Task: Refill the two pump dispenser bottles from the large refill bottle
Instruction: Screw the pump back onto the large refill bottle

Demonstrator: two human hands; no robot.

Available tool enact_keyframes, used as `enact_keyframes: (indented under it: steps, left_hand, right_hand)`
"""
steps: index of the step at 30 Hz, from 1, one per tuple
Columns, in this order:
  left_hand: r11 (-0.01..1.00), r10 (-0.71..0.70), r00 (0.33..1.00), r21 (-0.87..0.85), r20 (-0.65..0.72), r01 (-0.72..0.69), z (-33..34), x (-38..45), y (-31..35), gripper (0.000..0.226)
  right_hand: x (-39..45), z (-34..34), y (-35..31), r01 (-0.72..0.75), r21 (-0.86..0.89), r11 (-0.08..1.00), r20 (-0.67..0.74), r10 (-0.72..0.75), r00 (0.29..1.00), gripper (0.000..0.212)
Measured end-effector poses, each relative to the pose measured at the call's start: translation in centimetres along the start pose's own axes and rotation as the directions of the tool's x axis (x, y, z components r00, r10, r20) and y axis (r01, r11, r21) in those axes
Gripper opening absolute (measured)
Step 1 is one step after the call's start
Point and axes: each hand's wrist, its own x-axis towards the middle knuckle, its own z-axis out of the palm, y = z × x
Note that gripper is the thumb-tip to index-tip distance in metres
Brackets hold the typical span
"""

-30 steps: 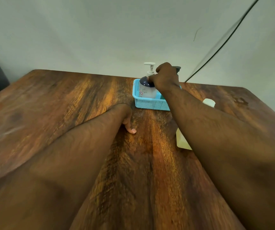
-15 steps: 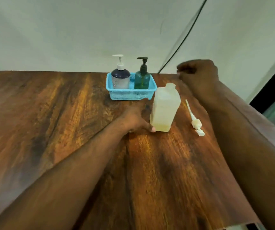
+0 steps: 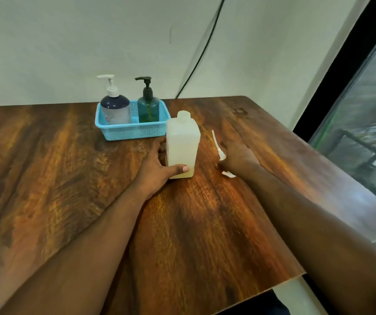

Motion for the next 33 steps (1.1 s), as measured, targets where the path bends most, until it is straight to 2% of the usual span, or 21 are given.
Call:
enact_keyframes:
  steps: [2, 6, 8, 11, 13, 14, 16, 18, 21, 27, 33]
  left_hand:
    - [1.000, 0.005, 0.999, -0.015, -0.032, -0.006, -0.1, 0.0, -0.1, 0.098]
    - [1.000, 0.017, 0.999, -0.001, -0.048, -0.017, -1.2, -0.2, -0.1, 0.098]
    - [1.000, 0.021, 0.998, 0.014, -0.057, -0.020, -2.6, -0.5, -0.4, 0.097]
    - [1.000, 0.001, 0.994, 0.022, -0.105, 0.001, -5.3, -1.1, -0.8, 0.095]
    - [1.000, -0.016, 0.990, 0.008, -0.139, 0.017, -6.9, -1.5, -1.1, 0.094]
    - [1.000, -0.021, 0.989, -0.001, -0.147, 0.021, -7.6, -1.6, -1.3, 0.093]
    - [1.000, -0.025, 0.990, -0.018, -0.140, 0.022, -8.6, -1.9, -1.3, 0.090]
    - [0.999, -0.025, 0.992, -0.032, -0.125, 0.021, -9.1, -2.0, -1.6, 0.088]
    - [0.999, -0.029, 0.991, -0.024, -0.131, 0.026, -9.1, -2.0, -2.0, 0.091]
    - [1.000, -0.026, 0.991, -0.013, -0.132, 0.024, -9.0, -1.9, -1.9, 0.088]
    - [0.999, -0.042, 0.990, -0.011, -0.133, 0.041, -9.0, -1.8, -1.9, 0.088]
  right_hand:
    - [0.0, 0.4, -0.1, -0.006, -0.033, 0.999, -0.011, 0.006, 1.000, 0.054]
    - [-0.3, -0.5, 0.1, 0.048, 0.077, 0.996, -0.059, -0.044, 0.997, 0.058]
    - [-0.7, -2.0, -0.2, 0.164, 0.073, 0.984, -0.122, -0.154, 0.980, 0.054]
    - [-1.0, -5.0, -1.1, 0.371, -0.010, 0.928, -0.179, -0.367, 0.913, 0.032]
    - [-1.0, -7.0, -2.3, 0.514, -0.075, 0.855, -0.214, -0.517, 0.829, 0.025]
    - [-1.0, -8.0, -3.2, 0.594, -0.133, 0.794, -0.251, -0.606, 0.755, 0.022]
    - [-1.0, -9.7, -5.0, 0.711, -0.278, 0.646, -0.325, -0.760, 0.563, 0.020]
    - [-0.8, -11.2, -6.9, 0.732, -0.411, 0.543, -0.354, -0.835, 0.421, 0.025]
    - [0.2, -13.1, -8.7, 0.698, -0.589, 0.407, -0.269, -0.913, 0.306, 0.023]
    - [0.6, -15.6, -10.2, 0.647, -0.725, 0.237, -0.090, -0.963, 0.252, 0.030]
    - [0.2, -17.0, -10.3, 0.620, -0.768, 0.159, 0.004, -0.967, 0.253, 0.031]
